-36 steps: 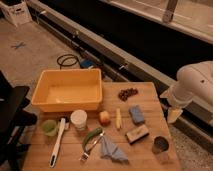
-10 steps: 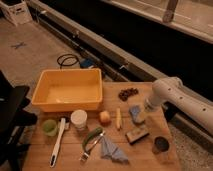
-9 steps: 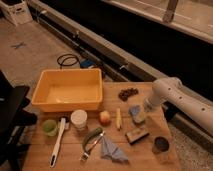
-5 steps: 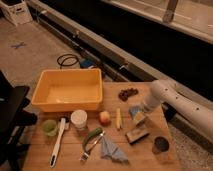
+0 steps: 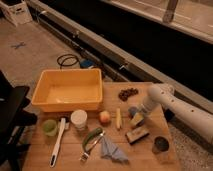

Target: Place sponge in table surface

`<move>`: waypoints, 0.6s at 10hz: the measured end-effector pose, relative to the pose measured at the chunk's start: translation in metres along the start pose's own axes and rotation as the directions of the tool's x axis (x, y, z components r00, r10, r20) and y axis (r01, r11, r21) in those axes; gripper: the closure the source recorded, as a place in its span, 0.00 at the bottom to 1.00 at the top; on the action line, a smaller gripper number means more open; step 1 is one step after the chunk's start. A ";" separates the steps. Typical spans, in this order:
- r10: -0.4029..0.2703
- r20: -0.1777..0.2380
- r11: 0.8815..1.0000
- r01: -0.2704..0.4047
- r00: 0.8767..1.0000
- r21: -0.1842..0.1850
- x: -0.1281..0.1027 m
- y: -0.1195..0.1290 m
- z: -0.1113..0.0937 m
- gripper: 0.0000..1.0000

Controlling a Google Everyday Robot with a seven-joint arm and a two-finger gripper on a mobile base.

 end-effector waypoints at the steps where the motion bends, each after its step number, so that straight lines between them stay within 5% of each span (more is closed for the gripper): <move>1: 0.000 0.001 1.000 0.000 1.000 0.011 -0.001 -0.002 0.001 0.26; 4: -0.001 -0.005 1.000 0.001 1.000 0.010 0.000 -0.002 0.000 0.53; 6: -0.010 0.001 0.998 0.010 1.000 0.054 0.004 -0.005 -0.004 0.72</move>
